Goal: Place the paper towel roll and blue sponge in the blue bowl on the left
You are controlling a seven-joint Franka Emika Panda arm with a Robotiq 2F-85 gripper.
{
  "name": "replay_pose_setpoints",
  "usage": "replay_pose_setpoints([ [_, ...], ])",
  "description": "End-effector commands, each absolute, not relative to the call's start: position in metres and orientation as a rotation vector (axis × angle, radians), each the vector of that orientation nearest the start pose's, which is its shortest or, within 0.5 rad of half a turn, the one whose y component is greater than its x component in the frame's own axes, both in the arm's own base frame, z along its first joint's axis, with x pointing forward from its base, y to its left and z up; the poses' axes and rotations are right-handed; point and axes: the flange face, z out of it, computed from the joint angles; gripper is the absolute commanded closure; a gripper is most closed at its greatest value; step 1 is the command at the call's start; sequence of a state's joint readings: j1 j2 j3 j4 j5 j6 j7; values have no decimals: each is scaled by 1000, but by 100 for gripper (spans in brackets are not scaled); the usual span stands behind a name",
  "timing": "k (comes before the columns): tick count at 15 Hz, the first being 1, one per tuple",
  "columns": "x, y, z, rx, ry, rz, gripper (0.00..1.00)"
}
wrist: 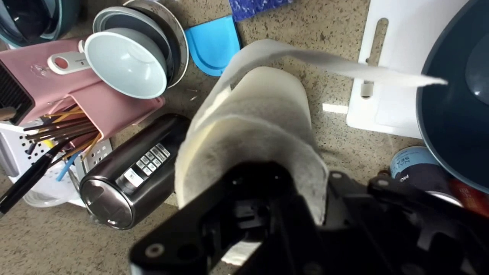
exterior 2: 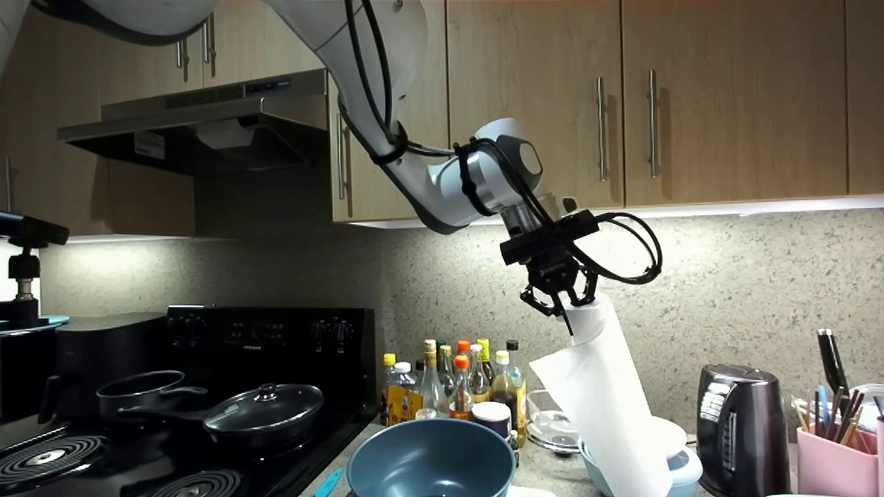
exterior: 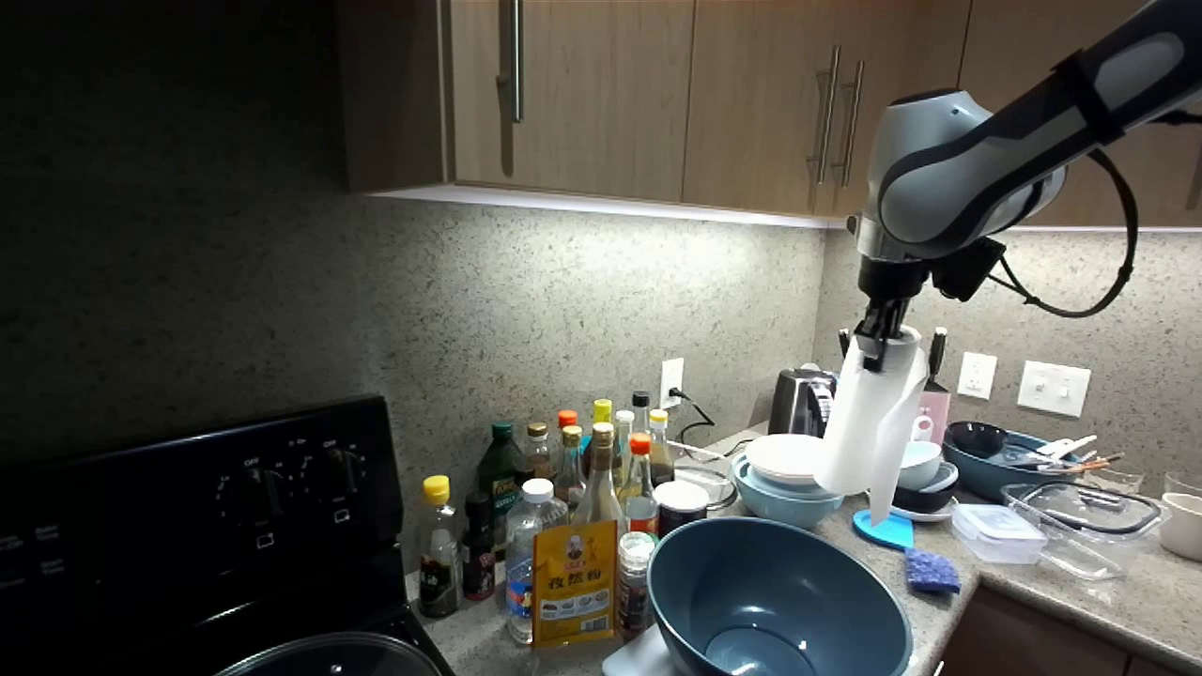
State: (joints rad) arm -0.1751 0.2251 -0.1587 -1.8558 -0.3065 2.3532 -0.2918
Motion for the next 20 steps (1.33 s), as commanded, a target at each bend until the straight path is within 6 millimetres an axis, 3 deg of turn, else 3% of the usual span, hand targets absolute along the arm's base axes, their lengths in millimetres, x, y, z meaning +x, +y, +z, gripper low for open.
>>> replay_pose_setpoints([
  [1,595,-190,443,-3426,-259,-321,97],
  [7,602,-164,448,-3319,-170,-419,97],
  [12,594,-145,442,-3306,-130,-444,97],
  [20,527,-105,413,-3295,-10,-555,97],
])
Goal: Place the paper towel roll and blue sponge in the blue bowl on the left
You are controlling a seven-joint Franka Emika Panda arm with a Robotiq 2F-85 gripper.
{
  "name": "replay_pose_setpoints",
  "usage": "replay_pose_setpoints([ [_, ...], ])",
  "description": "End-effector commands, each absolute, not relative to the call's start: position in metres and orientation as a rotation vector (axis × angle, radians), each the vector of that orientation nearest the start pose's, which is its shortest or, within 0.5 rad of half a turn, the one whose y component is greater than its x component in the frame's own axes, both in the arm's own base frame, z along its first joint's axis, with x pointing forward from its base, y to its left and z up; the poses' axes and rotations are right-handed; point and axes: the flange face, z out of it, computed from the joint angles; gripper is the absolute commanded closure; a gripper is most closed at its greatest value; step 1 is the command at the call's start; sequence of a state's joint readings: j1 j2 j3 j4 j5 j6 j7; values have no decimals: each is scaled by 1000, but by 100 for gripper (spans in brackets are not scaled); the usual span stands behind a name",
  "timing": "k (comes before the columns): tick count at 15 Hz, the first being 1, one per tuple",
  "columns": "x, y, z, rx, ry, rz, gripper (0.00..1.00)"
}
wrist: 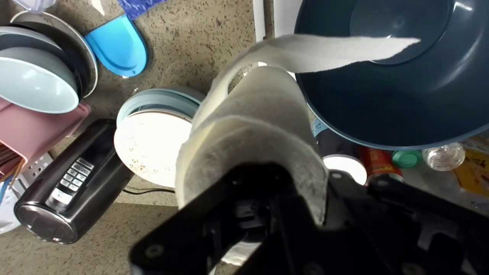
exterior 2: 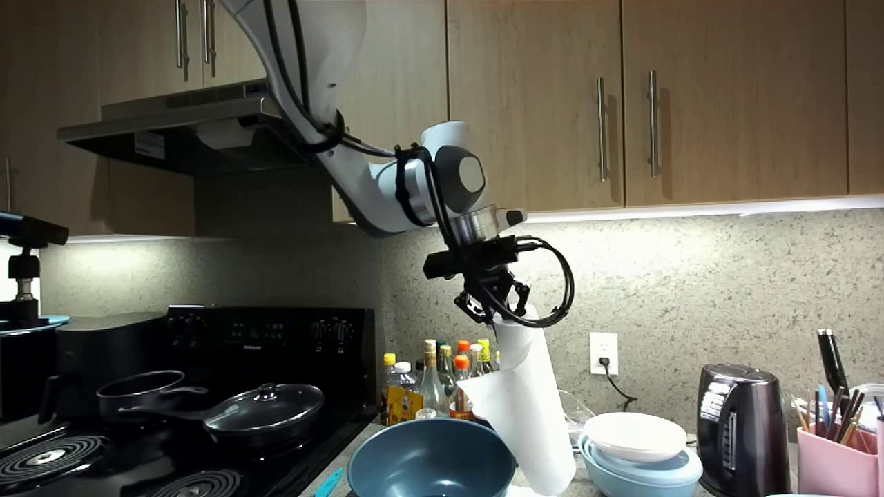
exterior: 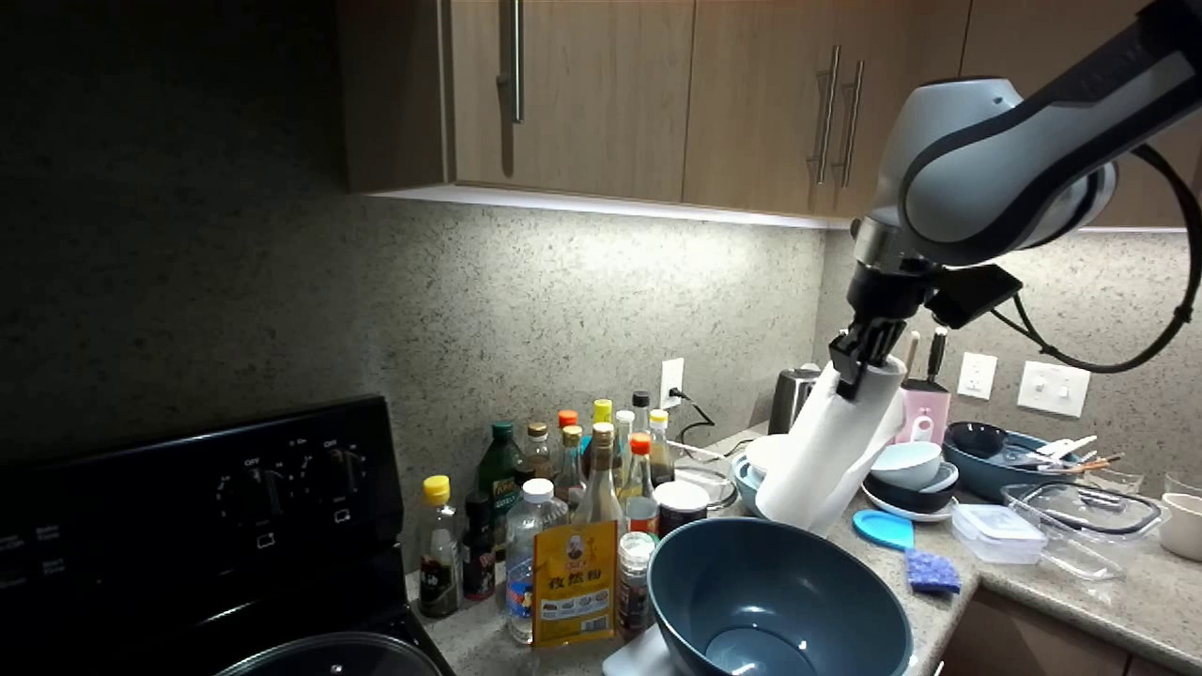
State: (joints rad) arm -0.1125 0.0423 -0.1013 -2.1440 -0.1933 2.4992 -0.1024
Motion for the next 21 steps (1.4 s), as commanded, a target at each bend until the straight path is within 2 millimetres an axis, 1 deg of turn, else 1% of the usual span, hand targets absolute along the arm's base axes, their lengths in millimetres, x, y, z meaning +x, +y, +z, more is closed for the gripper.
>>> replay_pose_setpoints([
  [1,519,-100,412,-3304,-1,-573,97],
  [4,507,-93,415,-3339,15,-615,97],
  [6,507,-88,421,-3375,13,-644,97],
  [9,515,-81,427,-3403,-2,-660,97],
  [12,515,-74,434,-3390,-27,-665,97],
  [18,509,-49,450,-3359,-126,-726,97],
  [21,504,-30,452,-3299,-193,-739,97],
])
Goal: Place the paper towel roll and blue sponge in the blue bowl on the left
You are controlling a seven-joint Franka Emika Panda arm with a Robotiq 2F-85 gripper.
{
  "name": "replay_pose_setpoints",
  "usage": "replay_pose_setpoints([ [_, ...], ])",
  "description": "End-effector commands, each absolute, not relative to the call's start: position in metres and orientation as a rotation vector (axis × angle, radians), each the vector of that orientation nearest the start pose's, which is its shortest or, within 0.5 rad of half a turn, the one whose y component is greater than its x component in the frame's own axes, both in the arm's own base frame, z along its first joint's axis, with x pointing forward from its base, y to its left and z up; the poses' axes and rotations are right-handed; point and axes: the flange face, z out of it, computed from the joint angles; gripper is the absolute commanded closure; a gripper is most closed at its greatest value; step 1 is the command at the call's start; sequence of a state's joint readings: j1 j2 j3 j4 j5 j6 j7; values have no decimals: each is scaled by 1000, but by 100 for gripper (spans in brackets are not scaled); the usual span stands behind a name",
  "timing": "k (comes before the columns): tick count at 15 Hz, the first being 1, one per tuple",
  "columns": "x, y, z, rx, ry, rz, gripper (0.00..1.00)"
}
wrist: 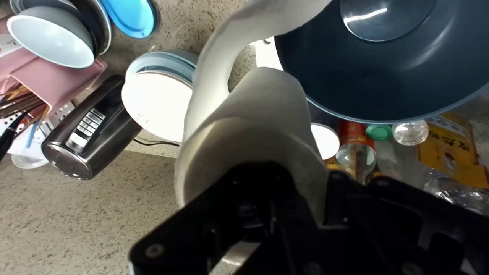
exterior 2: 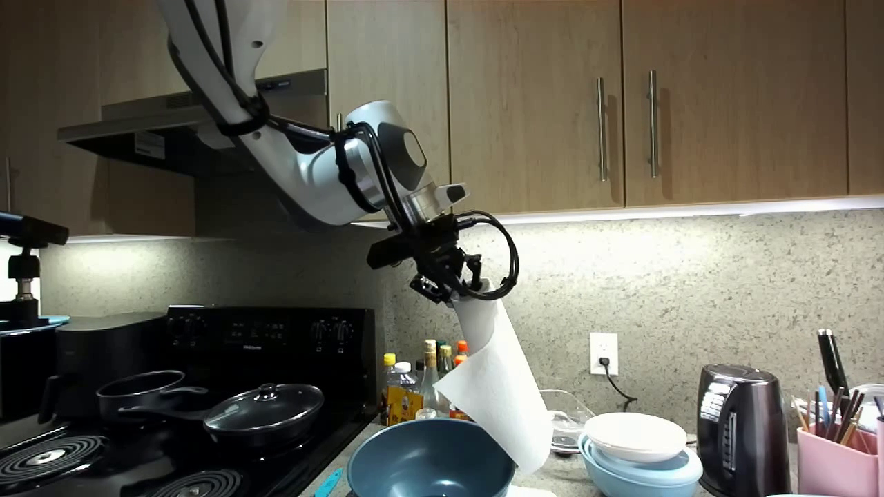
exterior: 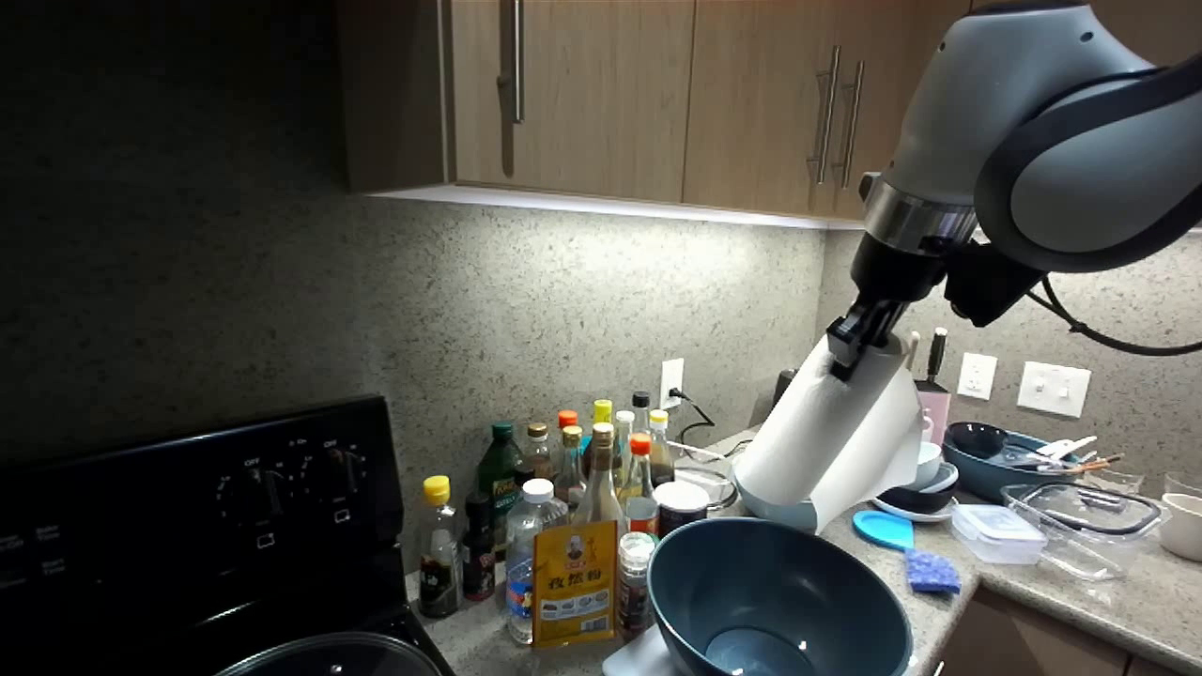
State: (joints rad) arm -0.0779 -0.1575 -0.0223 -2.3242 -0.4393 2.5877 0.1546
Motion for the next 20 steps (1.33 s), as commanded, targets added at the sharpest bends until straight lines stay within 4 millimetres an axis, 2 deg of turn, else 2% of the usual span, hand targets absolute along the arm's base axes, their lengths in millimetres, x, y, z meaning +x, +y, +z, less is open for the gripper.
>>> replay_pose_setpoints([
  [1,503,-26,452,-3284,-193,-734,97],
  [5,494,-16,444,-3205,-181,-664,97],
  [9,489,-17,435,-3183,-176,-625,97],
  [15,504,-41,398,-3182,-88,-459,97],
  [20,510,-50,376,-3197,-119,-372,97],
])
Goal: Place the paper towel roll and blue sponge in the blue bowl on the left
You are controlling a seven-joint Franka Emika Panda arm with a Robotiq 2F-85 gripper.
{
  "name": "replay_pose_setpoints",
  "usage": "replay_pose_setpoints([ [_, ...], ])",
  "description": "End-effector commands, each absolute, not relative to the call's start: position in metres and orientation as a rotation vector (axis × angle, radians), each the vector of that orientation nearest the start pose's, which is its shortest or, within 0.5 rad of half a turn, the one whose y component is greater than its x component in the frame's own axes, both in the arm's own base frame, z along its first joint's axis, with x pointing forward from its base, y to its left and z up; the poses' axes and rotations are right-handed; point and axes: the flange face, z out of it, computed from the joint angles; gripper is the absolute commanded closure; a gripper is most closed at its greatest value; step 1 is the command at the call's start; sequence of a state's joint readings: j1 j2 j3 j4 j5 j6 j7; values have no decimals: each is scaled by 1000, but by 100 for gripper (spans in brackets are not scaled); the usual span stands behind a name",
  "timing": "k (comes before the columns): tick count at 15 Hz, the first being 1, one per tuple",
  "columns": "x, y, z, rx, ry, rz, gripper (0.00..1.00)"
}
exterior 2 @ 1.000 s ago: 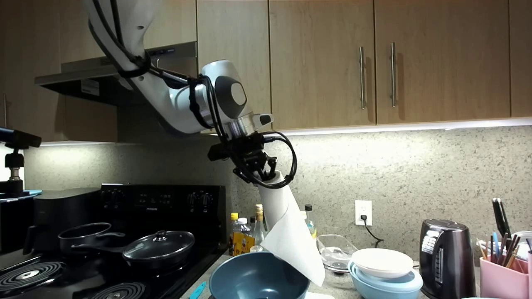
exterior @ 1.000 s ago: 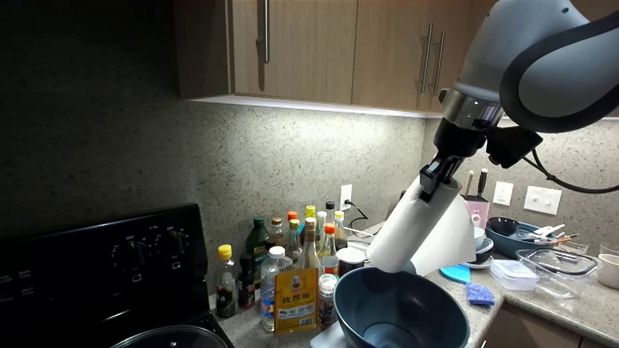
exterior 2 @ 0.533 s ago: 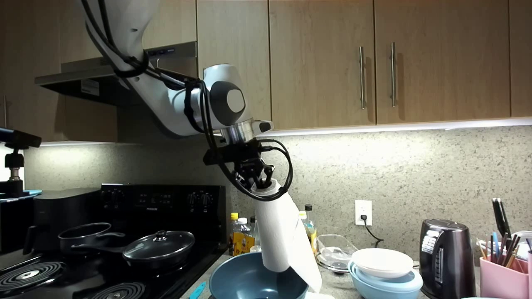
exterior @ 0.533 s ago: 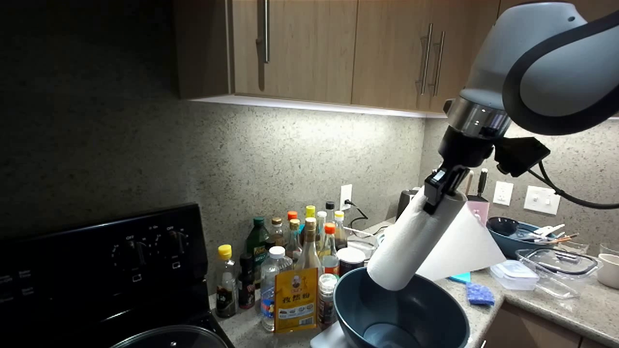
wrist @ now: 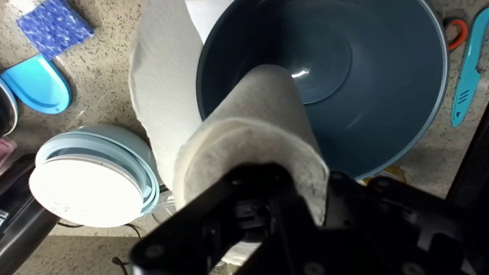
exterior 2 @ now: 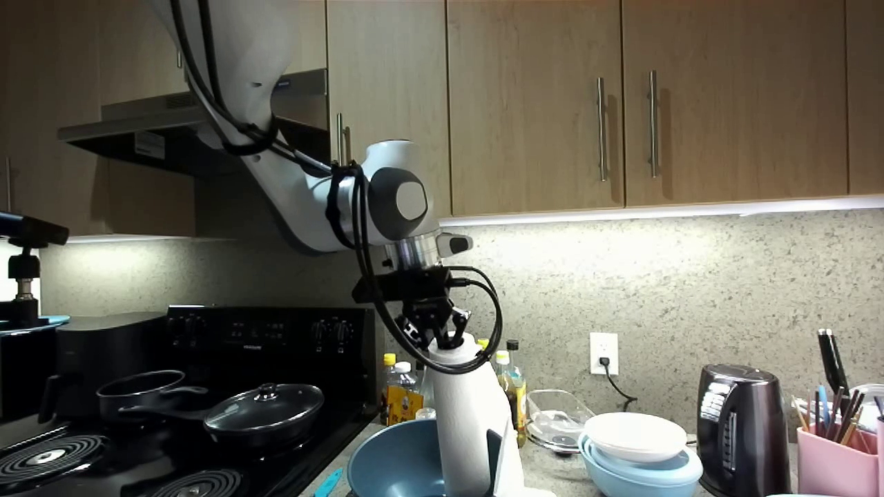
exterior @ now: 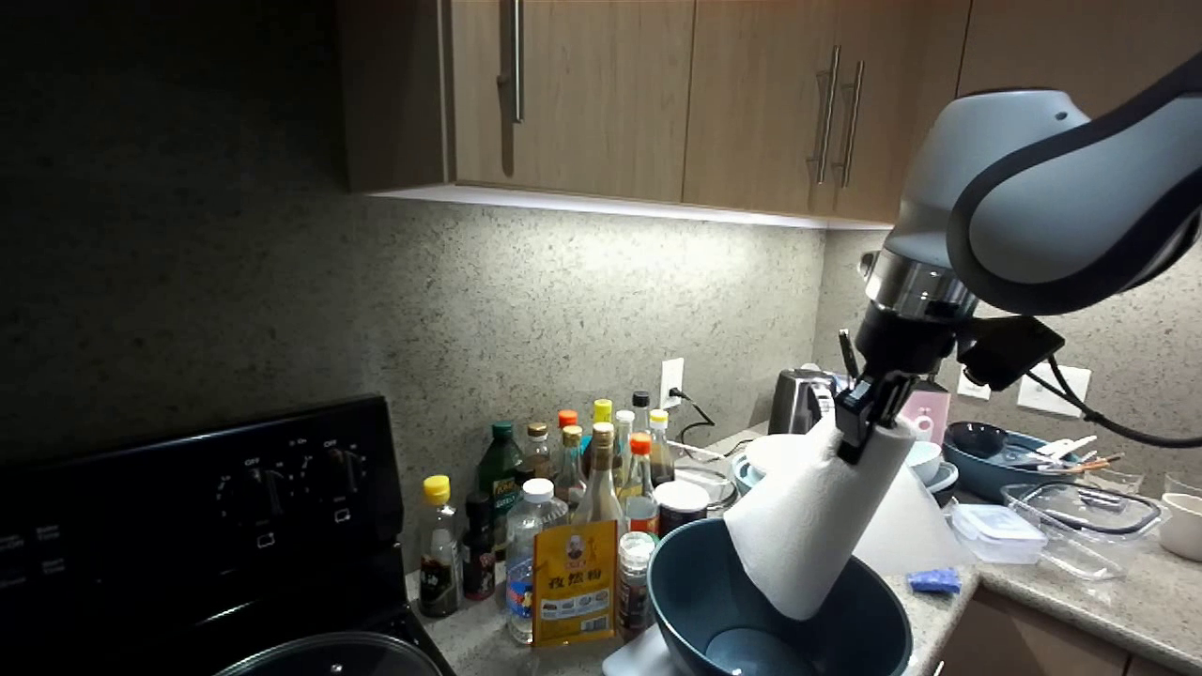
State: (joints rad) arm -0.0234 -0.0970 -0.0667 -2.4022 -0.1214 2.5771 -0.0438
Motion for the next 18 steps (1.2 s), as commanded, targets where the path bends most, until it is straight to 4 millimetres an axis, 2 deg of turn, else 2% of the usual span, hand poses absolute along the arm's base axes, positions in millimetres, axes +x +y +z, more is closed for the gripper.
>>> replay_pose_setpoints([
  [1,511,-52,374,-3201,-122,-362,97],
  [7,518,-61,373,-3217,-145,-295,97],
  [8,519,-62,373,-3225,-154,-260,63],
  [9,520,-62,373,-3235,-161,-244,62],
  [18,525,-72,378,-3256,-135,-157,6],
])
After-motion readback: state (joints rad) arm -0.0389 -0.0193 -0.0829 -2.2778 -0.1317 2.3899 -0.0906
